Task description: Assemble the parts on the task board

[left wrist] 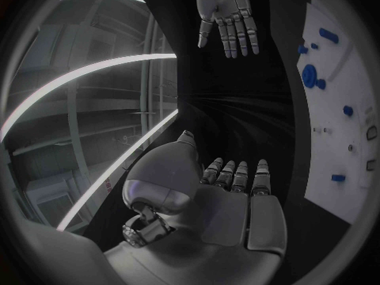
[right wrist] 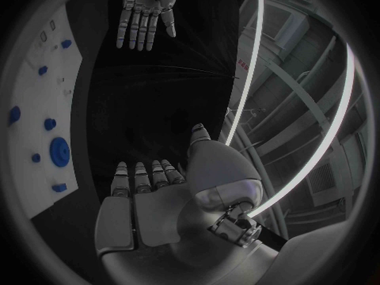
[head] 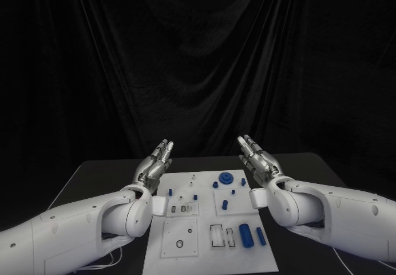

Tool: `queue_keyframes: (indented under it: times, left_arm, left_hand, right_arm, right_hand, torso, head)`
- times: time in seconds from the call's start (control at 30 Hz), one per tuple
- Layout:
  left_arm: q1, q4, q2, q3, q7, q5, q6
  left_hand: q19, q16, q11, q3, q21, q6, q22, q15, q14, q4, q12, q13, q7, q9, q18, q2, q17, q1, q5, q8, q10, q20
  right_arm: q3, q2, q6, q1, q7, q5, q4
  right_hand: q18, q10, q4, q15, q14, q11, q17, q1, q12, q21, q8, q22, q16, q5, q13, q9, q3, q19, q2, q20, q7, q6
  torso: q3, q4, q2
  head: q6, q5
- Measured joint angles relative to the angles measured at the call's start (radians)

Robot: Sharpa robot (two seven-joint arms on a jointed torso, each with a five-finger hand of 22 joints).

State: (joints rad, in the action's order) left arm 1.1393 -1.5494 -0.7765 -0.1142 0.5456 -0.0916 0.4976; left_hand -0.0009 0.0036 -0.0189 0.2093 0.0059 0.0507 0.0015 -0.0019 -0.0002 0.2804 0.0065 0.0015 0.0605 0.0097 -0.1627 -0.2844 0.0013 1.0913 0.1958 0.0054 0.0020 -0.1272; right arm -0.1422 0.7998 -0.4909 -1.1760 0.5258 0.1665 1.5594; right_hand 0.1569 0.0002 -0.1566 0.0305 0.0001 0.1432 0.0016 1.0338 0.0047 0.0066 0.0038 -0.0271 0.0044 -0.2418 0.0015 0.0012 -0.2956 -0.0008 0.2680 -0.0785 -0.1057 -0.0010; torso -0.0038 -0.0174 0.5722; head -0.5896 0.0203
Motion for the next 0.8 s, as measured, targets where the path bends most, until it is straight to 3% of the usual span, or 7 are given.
queue_keyframes:
  times: [0.13,0.27,0.33,0.63,0.67,0.73,0.8]
  left_arm:
    - [0.029,0.006,0.002,-0.034,0.025,-0.039,-0.123]
    - [0.055,0.011,0.004,-0.062,0.051,-0.08,-0.246]
    - [0.065,0.013,0.005,-0.075,0.066,-0.1,-0.307]
    - [0.087,0.023,0.007,-0.097,0.105,-0.146,-0.475]
    - [0.087,0.043,0.007,-0.097,0.107,-0.12,-0.489]
    - [0.087,0.089,-0.009,-0.097,0.113,-0.06,-0.507]
    - [0.087,0.097,-0.018,-0.097,0.117,-0.023,-0.515]
  left_hand:
    - [0.001,0.0,0.035,-0.001,0.0,0.031,0.0,0.047,0.0,0.009,0.0,0.0,-0.031,0.005,0.0,-0.007,0.0,0.058,0.043,0.008,-0.002,-0.047]
    - [0.002,0.0,0.058,-0.068,0.0,0.129,0.0,0.085,0.0,-0.006,0.0,0.002,-0.115,0.022,0.0,-0.006,0.0,0.152,0.191,0.04,0.008,-0.07]
    - [0.006,0.0,0.064,-0.081,0.004,0.17,0.006,0.088,0.001,0.0,0.014,0.011,-0.13,0.026,0.0,-0.005,0.0,0.189,0.228,0.057,0.037,-0.072]
    - [0.031,0.0,0.084,-0.087,0.019,0.191,0.017,0.108,0.006,0.006,0.039,0.019,-0.144,0.027,0.0,-0.005,0.001,0.247,0.275,0.06,0.066,-0.084]
    - [0.034,0.001,0.084,-0.093,0.024,0.195,0.019,0.113,0.011,0.006,0.044,0.019,-0.141,0.027,0.0,-0.003,0.001,0.252,0.277,0.061,0.067,-0.087]
    - [0.044,0.008,0.089,-0.099,0.033,0.194,0.024,0.12,0.019,0.007,0.053,0.021,-0.141,0.027,0.0,-0.003,0.005,0.265,0.282,0.06,0.072,-0.097]
    - [0.084,0.027,0.108,-0.117,0.061,0.216,0.039,0.136,0.036,0.005,0.079,0.027,-0.142,0.028,0.0,0.0,0.016,0.285,0.296,0.06,0.091,-0.107]
  right_arm:
    - [-0.042,0.007,0.122,-0.039,0.0,0.071,-0.003]
    - [-0.073,0.012,0.239,-0.071,-0.001,0.139,-0.006]
    - [-0.087,0.015,0.295,-0.083,-0.001,0.172,-0.007]
    - [-0.106,0.022,0.443,-0.103,-0.001,0.248,-0.011]
    - [-0.105,0.032,0.475,-0.101,-0.001,0.229,-0.019]
    - [-0.105,0.071,0.539,-0.096,0.0,0.183,-0.045]
    - [-0.107,0.092,0.576,-0.094,0.002,0.155,-0.051]
  right_hand:
    - [0.0,-0.001,0.004,-0.033,0.0,-0.026,0.0,0.003,0.0,0.0,0.0,0.0,0.0,-0.002,0.0,0.0,-0.004,0.0,0.003,-0.027,0.019,0.006]
    - [0.0,0.0,0.006,-0.058,0.001,-0.04,0.0,0.003,0.0,0.0,0.0,0.0,0.0,-0.002,0.0,0.0,-0.006,0.001,0.003,-0.034,0.03,0.01]
    - [0.0,0.0,0.011,-0.065,0.0,-0.045,0.0,0.009,0.0,0.0,0.0,0.0,0.0,-0.002,0.0,0.0,-0.002,0.001,0.009,-0.034,0.03,0.01]
    - [0.0,0.0,0.02,-0.102,0.0,-0.083,0.0,0.021,0.0,0.0,0.004,0.0,0.0,-0.009,0.0,0.007,0.002,-0.001,0.01,-0.069,0.068,0.03]
    - [0.0,0.0,0.02,-0.111,0.0,-0.091,0.0,0.024,0.0,0.0,0.009,0.0,0.0,-0.01,0.0,0.009,0.002,0.001,0.013,-0.082,0.075,0.038]
    - [0.0,0.0,0.03,-0.127,0.0,-0.112,0.0,0.033,0.0,0.0,0.015,0.0,0.0,-0.021,0.0,0.011,0.003,0.0,0.008,-0.109,0.091,0.046]
    - [-0.001,0.008,0.042,-0.156,0.004,-0.174,0.004,0.06,0.015,0.0,0.028,0.0,0.002,-0.047,0.008,0.016,0.007,0.009,0.01,-0.147,0.106,0.061]
  torso:
    - [0.0,-0.0001,0.0]
    - [-0.0001,-0.0002,0.001]
    - [-0.0001,-0.0002,0.0]
    - [-0.0001,-0.0002,0.0]
    - [-0.0001,0.0003,0.001]
    - [0.0,0.003,0.003]
    - [0.0,0.0065,0.003]
  head:
    - [0.0,0.0]
    - [0.0,0.0]
    - [0.0,0.0]
    - [0.0,0.0]
    - [-0.01,0.0]
    - [-0.03,-0.001]
    - [-0.042,-0.007]
